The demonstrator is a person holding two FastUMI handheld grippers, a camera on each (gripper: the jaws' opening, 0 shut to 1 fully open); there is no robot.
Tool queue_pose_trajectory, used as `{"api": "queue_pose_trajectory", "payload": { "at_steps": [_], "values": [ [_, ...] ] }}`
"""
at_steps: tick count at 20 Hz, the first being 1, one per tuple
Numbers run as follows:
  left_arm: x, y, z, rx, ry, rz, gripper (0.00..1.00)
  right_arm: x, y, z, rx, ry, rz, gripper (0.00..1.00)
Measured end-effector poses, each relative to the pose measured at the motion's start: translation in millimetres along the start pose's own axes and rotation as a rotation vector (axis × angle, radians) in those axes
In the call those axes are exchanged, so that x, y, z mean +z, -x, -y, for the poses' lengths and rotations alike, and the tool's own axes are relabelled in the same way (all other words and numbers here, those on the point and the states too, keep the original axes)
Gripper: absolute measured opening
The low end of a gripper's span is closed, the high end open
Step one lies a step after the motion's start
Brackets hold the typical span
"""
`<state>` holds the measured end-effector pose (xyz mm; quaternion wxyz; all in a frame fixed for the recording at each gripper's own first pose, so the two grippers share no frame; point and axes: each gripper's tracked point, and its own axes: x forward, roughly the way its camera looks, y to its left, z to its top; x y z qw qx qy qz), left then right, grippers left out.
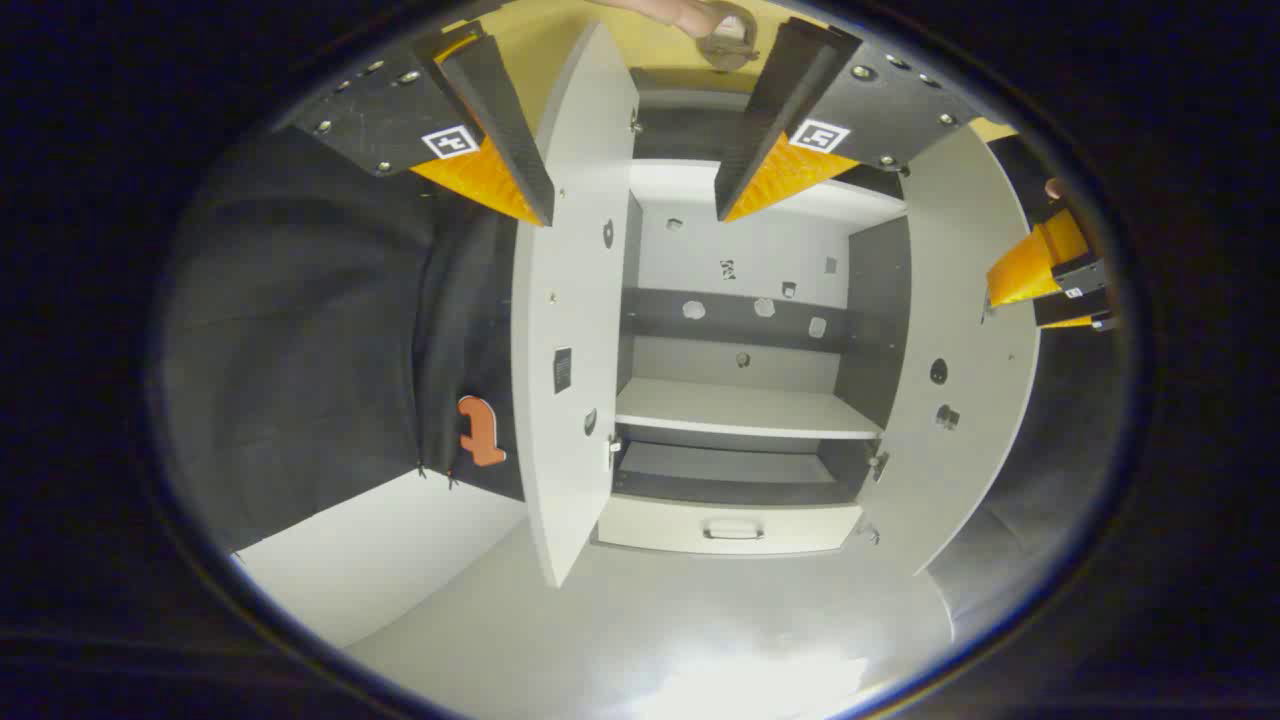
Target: Grab one shoe with the right hand and put it into the shoe cabinet, grab the other shoe with the left hand and put it into the shoe cabinet; then close the right door with the right hand and the left door with the left hand.
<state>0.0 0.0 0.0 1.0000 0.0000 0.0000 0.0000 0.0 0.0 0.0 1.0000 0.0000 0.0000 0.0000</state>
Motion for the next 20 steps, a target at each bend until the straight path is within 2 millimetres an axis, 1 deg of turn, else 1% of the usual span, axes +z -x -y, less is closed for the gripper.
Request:
{"api": "queue_pose_trajectory", "payload": {
  "at_steps": [2, 3, 4, 5, 6, 8, 9, 14, 15, 16, 18, 19, 20],
  "values": [
    [-2, -1, 0, -0.003, -0.005, -0.003, 0.98, -7, -3, -11, 0.019, 0.003, -0.014, 0.94],
    [-4, -1, 0, -0.003, -0.004, -0.006, 0.98, -8, -3, -13, 0.025, 0.001, -0.016, 0.94],
    [-6, -2, -3, -0.002, -0.001, -0.007, 1.00, -9, -4, -14, 0.030, -0.001, -0.018, 0.97],
    [-8, -3, -5, -0.001, 0.001, -0.008, 1.00, -9, -5, -17, 0.036, -0.001, -0.020, 0.94],
    [-9, -2, -7, 0.001, 0.005, -0.008, 0.98, -11, -6, -18, 0.038, 0.000, -0.022, 0.96],
    [-11, -2, -8, -0.004, 0.011, -0.007, 0.98, -14, -8, -19, 0.041, 0.005, -0.025, 0.96],
    [-12, -2, -8, -0.006, 0.013, -0.010, 0.98, -15, -9, -20, 0.043, 0.009, -0.025, 0.94],
    [-16, -8, -1, -0.025, 0.015, -0.005, 0.98, -24, -15, -27, 0.053, 0.027, -0.026, 0.96],
    [-16, -8, 0, -0.025, 0.015, -0.001, 0.98, -28, -16, -29, 0.052, 0.029, -0.027, 0.94],
    [-18, -8, 0, -0.026, 0.017, 0.000, 0.98, -35, -18, -32, 0.051, 0.030, -0.029, 0.96],
    [-22, -8, 4, -0.036, 0.025, 0.000, 0.98, -53, -23, -37, 0.042, 0.054, -0.036, 0.96],
    [-24, -9, 6, -0.042, 0.026, -0.002, 0.98, -65, -25, -41, 0.041, 0.076, -0.042, 0.94],
    [-25, -10, 9, -0.049, 0.025, 0.003, 0.98, -78, -26, -45, 0.039, 0.100, -0.047, 0.94]
  ]
}}
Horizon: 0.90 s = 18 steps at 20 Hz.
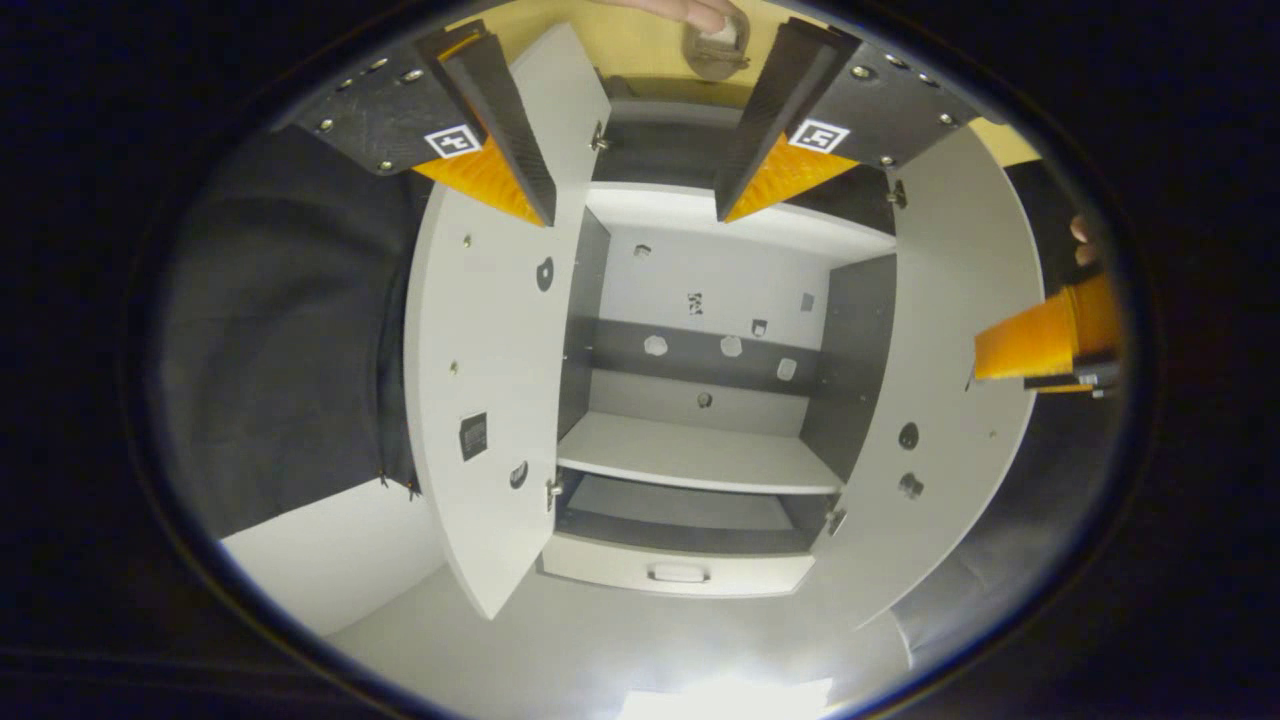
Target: Grab one shoe with the right hand and put it into the shoe cabinet, grab the other shoe with the left hand and put it into the shoe cabinet; then close the right door with the right hand and the left door with the left hand.
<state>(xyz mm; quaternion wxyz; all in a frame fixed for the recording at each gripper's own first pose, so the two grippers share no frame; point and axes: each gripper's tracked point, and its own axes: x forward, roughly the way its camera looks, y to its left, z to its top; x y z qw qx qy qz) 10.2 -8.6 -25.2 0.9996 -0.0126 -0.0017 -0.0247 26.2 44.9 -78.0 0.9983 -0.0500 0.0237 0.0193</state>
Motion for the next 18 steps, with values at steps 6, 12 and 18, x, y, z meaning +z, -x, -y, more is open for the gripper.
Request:
{"api": "queue_pose_trajectory", "payload": {
  "at_steps": [6, 12, 18],
  "values": [
    [-22, -18, 11, -0.013, -0.037, 0.029, 0.98, -102, -20, -32, 0.003, 0.073, -0.102, 0.96],
    [-55, -45, 15, -0.023, -0.018, 0.004, 0.98, -222, -18, -78, 0.079, 0.122, -0.265, 0.94],
    [-84, -67, 10, -0.047, 0.032, -0.026, 0.98, -327, -2, -107, 0.141, 0.085, -0.493, 0.97]
  ]
}}
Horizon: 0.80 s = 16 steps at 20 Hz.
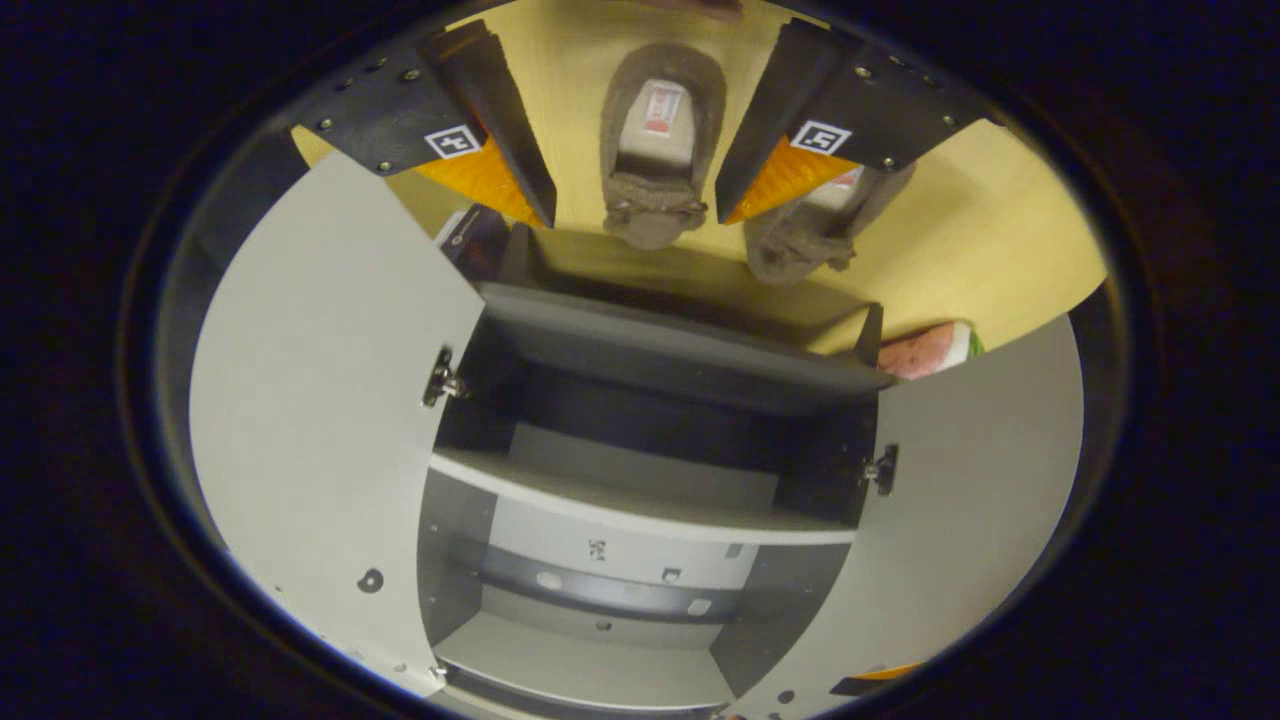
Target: Grab one shoe with the right hand and put it into the shoe cabinet, grab the other shoe with the left hand and put it into the shoe cabinet; then close the right door with the right hand and the left door with the left hand.
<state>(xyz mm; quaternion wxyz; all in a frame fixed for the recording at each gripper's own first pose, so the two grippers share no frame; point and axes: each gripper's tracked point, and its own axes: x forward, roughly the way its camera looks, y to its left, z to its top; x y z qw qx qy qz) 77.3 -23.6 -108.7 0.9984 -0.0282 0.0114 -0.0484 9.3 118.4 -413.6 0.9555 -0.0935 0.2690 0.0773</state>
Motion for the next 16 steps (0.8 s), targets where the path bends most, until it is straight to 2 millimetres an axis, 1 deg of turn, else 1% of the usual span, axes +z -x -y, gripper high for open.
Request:
{"api": "queue_pose_trajectory", "payload": {
  "at_steps": [1, 2, 3, 4, 5, 6, 7, 8, 9, 10, 11, 12, 13, 14, 15, 16],
  "values": [
    [-5, -3, -2, 0.002, 0.004, -0.005, 0.98, -11, -4, -7, 0.015, -0.019, -0.031, 0.96],
    [-4, -8, -2, -0.006, -0.004, -0.005, 0.98, -22, -7, -13, 0.019, -0.046, -0.068, 0.96],
    [-5, -12, -4, -0.014, -0.015, 0.002, 0.98, -34, -12, -19, 0.023, -0.073, -0.106, 0.90],
    [-3, -17, -6, -0.016, -0.024, 0.017, 0.98, -46, -14, -31, 0.052, -0.093, -0.140, 0.82],
    [-4, -22, -7, -0.023, -0.035, 0.025, 0.98, -48, -18, -38, 0.067, -0.095, -0.146, 0.79],
    [-7, -26, -8, -0.029, -0.040, 0.024, 0.97, -45, -25, -35, 0.045, -0.067, -0.127, 0.75],
    [-10, -31, -9, -0.028, -0.045, 0.012, 0.97, -43, -32, -33, 0.028, -0.045, -0.120, 0.75],
    [-17, -35, -9, -0.031, -0.049, -0.004, 0.98, -44, -37, -37, 0.035, -0.052, -0.138, 0.73],
    [-21, -40, -8, -0.034, -0.039, -0.023, 0.98, -51, -42, -45, 0.054, -0.073, -0.176, 0.68],
    [-27, -41, -5, -0.043, -0.025, -0.047, 0.98, -49, -48, -43, 0.050, -0.093, -0.190, 0.68],
    [-29, -43, -1, -0.060, -0.014, -0.054, 0.98, -46, -55, -40, 0.046, -0.117, -0.193, 0.69],
    [-31, -46, 1, -0.073, -0.012, -0.058, 0.98, -41, -61, -43, 0.066, -0.162, -0.196, 0.63],
    [-32, -48, 0, -0.071, -0.010, -0.061, 0.98, -44, -65, -46, 0.079, -0.201, -0.228, 0.45],
    [-34, -50, -3, -0.063, -0.010, -0.067, 0.98, -46, -65, -45, 0.082, -0.215, -0.275, 0.38],
    [-34, -53, -6, -0.053, -0.007, -0.068, 0.98, -52, -68, -40, 0.079, -0.217, -0.318, 0.25],
    [-35, -55, -9, -0.047, -0.007, -0.065, 0.98, -51, -69, -41, 0.096, -0.229, -0.322, 0.19]
  ]
}}
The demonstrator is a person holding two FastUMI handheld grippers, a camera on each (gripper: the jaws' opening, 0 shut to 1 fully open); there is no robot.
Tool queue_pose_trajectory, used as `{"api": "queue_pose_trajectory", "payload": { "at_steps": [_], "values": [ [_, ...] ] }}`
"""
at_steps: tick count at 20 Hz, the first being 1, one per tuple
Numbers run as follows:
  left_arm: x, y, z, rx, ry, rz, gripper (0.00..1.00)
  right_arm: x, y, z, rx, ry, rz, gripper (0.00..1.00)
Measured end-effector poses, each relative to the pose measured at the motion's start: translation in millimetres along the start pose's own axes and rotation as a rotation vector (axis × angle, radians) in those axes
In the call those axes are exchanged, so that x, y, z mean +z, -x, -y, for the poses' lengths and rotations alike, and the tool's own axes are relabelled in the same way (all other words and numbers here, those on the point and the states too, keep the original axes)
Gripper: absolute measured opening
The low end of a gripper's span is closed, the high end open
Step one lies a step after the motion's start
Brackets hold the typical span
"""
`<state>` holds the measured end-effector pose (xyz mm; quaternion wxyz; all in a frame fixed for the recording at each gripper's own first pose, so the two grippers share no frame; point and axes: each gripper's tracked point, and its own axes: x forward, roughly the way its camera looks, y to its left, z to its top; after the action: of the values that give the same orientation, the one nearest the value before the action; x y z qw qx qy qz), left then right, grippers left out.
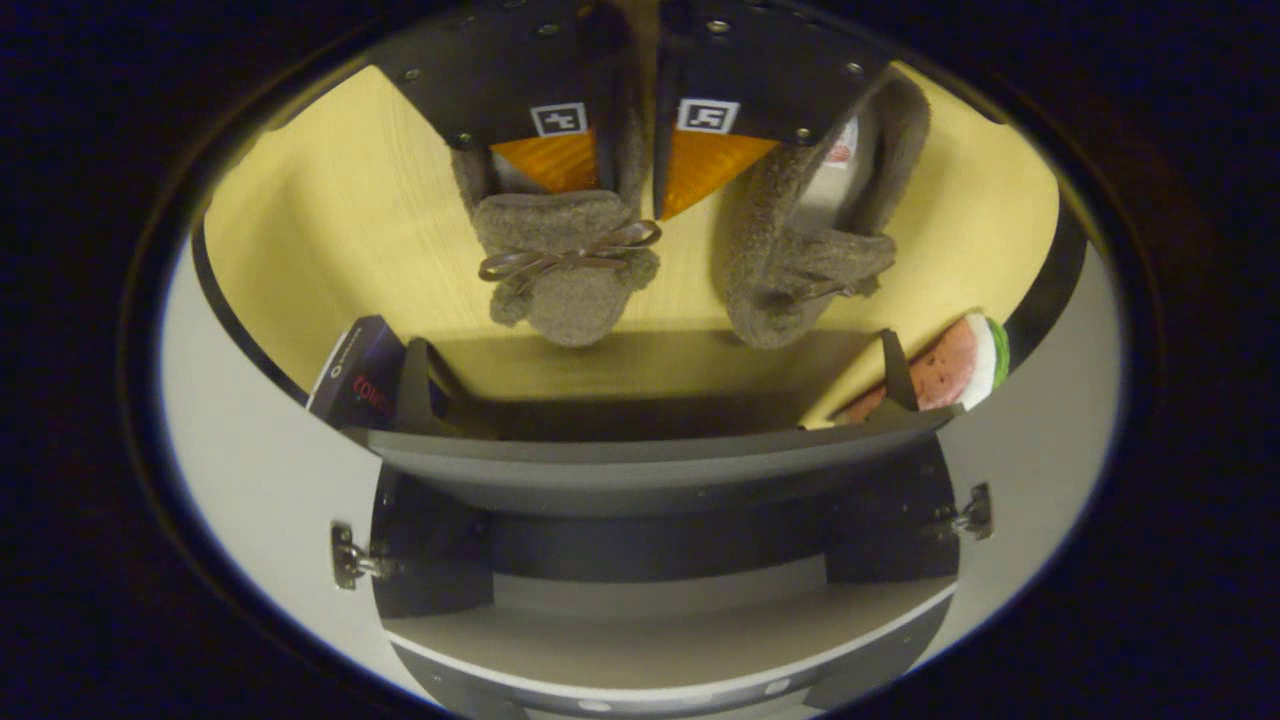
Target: Grab one shoe with the right hand and put it into the shoe cabinet, grab the other shoe with the left hand and put it into the shoe cabinet; then close the right door with the right hand and the left door with the left hand.
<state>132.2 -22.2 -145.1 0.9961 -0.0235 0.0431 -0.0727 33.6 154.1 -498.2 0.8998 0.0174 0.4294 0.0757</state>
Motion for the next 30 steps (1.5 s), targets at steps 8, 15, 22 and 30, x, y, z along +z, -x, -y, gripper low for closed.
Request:
{"api": "queue_pose_trajectory", "payload": {
  "at_steps": [8, 15, 22, 30],
  "values": [
    [-25, -26, 12, -0.036, 0.010, -0.061, 0.98, 13, 6, 3, 0.089, -0.028, 0.043, 0.01],
    [-30, -34, -7, 0.031, -0.031, -0.072, 0.98, 89, 67, 17, 0.093, 0.047, 0.227, 0.01],
    [-24, -27, 1, -0.005, -0.013, -0.064, 0.98, 220, 175, 23, 0.072, 0.107, 0.418, 0.01],
    [-14, -17, -1, -0.019, -0.007, -0.040, 0.98, 359, 264, -12, 0.118, 0.206, 0.524, 0.03]
  ]
}}
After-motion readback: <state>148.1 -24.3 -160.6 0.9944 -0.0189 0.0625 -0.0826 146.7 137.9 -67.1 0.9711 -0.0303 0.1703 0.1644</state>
